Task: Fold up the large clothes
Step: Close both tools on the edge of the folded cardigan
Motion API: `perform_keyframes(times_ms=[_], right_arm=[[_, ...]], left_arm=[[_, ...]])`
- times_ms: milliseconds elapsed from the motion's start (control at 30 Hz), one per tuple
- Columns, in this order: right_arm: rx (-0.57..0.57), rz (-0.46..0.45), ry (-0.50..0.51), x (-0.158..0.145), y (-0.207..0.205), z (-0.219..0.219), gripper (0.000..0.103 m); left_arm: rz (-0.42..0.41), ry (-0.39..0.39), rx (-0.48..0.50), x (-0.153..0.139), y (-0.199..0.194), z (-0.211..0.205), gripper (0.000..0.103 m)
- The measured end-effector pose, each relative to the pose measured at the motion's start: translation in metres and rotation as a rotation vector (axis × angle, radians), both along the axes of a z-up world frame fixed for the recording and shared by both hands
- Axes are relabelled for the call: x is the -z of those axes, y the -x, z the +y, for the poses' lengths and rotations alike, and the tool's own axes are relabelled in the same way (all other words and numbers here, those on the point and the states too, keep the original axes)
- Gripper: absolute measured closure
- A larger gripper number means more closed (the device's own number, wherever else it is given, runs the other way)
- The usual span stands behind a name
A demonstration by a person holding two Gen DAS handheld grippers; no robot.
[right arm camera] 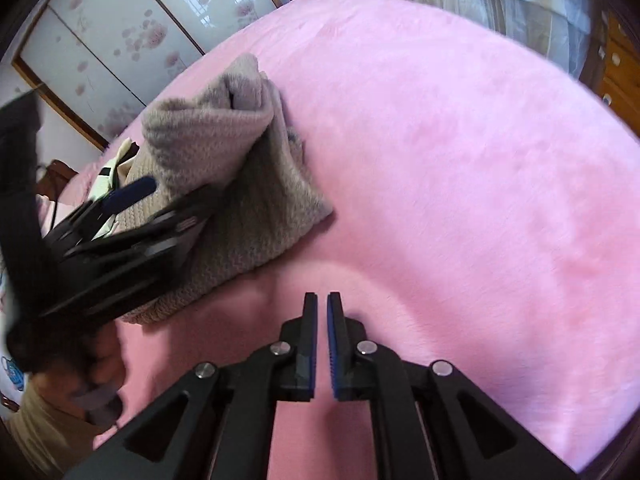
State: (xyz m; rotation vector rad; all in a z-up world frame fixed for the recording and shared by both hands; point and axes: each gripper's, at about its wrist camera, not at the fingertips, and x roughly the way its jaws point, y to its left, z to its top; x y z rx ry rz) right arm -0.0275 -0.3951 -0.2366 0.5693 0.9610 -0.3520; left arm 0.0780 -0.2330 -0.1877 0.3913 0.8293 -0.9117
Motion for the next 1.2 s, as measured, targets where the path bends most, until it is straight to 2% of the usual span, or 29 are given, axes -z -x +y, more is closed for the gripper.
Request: perform_keyframes(times_ms=[33,67,133,167,200,233,300,400,500,533,567,633,667,700,733,800,867,933,967,1000,1033,1100,1167,1200], right_arm=[[-0.002,-0.010,0.002,-0.013,-0.002,-0.001,0.078],[-0.003,-0.026,0.009,-0.028,-0.005,-0.003,0.071],[-0.015,-0.068,0.017,-0.050,-0.013,-0.007,0.048],[-0.032,-0.087,0.016,-0.062,-0.020,-0.008,0.043],[-0.049,-0.094,0.016,-0.070,-0.027,-0.009,0.035],[-0.069,-0.092,0.018,-0.077,-0.038,-0.011,0.032],[-0.107,-0.067,0.002,-0.075,-0.060,-0.013,0.032],[-0.164,-0.037,-0.100,-0.049,-0.093,-0.022,0.032],[-0.178,-0.006,-0.194,-0.022,-0.110,-0.032,0.034],[-0.187,-0.011,-0.244,-0.015,-0.116,-0.036,0.045],[-0.191,-0.005,-0.267,-0.009,-0.121,-0.038,0.051],[-0.219,-0.001,-0.285,0.003,-0.124,-0.040,0.081],[-0.231,0.006,-0.278,0.009,-0.126,-0.039,0.086],[-0.238,0.012,-0.271,0.014,-0.128,-0.038,0.087],[-0.248,0.006,-0.279,0.017,-0.129,-0.038,0.088],[-0.276,-0.058,-0.279,0.010,-0.126,-0.034,0.089],[-0.315,-0.123,-0.241,0.007,-0.121,-0.033,0.090],[-0.293,-0.059,-0.213,0.035,-0.120,-0.041,0.091],[-0.271,-0.022,-0.253,0.057,-0.119,-0.050,0.091],[-0.250,-0.033,-0.303,0.070,-0.116,-0.055,0.092],[-0.239,-0.057,-0.320,0.073,-0.114,-0.058,0.093],[-0.242,-0.052,-0.285,0.067,-0.114,-0.053,0.092],[-0.261,-0.014,-0.193,0.051,-0.118,-0.040,0.088],[-0.271,0.007,-0.161,0.041,-0.112,-0.037,0.082]], left_arm=[[0.033,0.030,-0.013,-0.014,-0.002,0.015,0.014],[0.055,0.049,-0.039,-0.026,-0.007,0.031,0.010],[0.076,0.064,-0.095,-0.044,-0.026,0.054,0.006],[0.087,0.075,-0.141,-0.051,-0.034,0.068,0.006],[0.096,0.079,-0.172,-0.052,-0.058,0.083,0.006],[0.111,0.076,-0.212,-0.050,-0.079,0.094,0.006],[0.168,0.057,-0.277,-0.038,-0.108,0.099,0.006],[0.286,0.043,-0.322,-0.002,-0.150,0.104,0.006],[0.353,0.023,-0.349,0.030,-0.193,0.094,0.006],[0.378,0.022,-0.360,0.039,-0.204,0.092,0.006],[0.405,0.022,-0.355,0.050,-0.206,0.088,0.006],[0.464,0.013,-0.345,0.071,-0.221,0.084,0.007],[0.478,0.009,-0.344,0.080,-0.225,0.083,0.014],[0.476,0.010,-0.350,0.088,-0.227,0.083,0.026],[0.477,0.026,-0.350,0.091,-0.229,0.085,0.031],[0.490,0.097,-0.334,0.090,-0.230,0.098,0.051],[0.506,0.146,-0.313,0.097,-0.234,0.114,0.056],[0.531,0.185,-0.298,0.108,-0.234,0.127,0.057],[0.540,0.196,-0.286,0.112,-0.236,0.129,0.057],[0.532,0.195,-0.266,0.115,-0.235,0.128,0.057],[0.505,0.183,-0.250,0.116,-0.234,0.126,0.057],[0.494,0.178,-0.241,0.116,-0.234,0.126,0.055],[0.504,0.169,-0.244,0.113,-0.236,0.127,0.049],[0.504,0.157,-0.245,0.109,-0.237,0.125,0.045]])
